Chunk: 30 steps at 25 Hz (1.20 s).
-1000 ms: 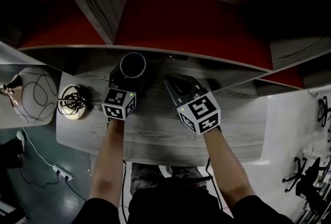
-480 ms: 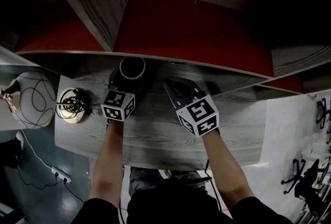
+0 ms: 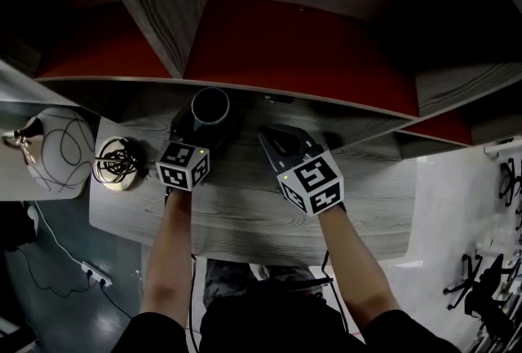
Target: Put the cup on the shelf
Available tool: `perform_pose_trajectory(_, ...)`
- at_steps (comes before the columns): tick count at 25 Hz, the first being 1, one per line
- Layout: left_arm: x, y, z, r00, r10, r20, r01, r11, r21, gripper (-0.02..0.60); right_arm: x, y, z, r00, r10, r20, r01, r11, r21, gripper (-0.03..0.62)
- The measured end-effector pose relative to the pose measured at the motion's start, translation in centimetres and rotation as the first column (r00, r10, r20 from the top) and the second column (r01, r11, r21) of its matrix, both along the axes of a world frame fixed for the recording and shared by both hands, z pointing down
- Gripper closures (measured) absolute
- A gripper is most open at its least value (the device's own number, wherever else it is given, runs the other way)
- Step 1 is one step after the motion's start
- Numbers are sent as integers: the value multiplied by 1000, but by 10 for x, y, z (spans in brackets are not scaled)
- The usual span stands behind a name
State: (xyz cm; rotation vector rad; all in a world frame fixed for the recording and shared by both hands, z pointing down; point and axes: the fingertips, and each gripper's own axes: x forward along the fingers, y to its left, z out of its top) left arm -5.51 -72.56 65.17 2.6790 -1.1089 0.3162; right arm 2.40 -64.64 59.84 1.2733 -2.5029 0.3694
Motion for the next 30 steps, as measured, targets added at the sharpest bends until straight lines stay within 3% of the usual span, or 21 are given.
perform_pose_trajectory(12, -33, 62, -45, 997, -69, 21, 69, 998, -9, 196, 4, 38, -36, 1000, -28, -3, 28, 1000, 2, 582)
perform_pose_trajectory(24, -25, 156, -119, 995, -81, -57, 83, 996, 32, 516, 23, 103, -91, 998, -65, -25, 66, 997, 31, 582)
perform_pose_trajectory(30, -14, 206, -145, 996, -60, -68, 63, 997, 37, 572, 54, 142, -106, 999, -48, -14, 48, 999, 19, 582)
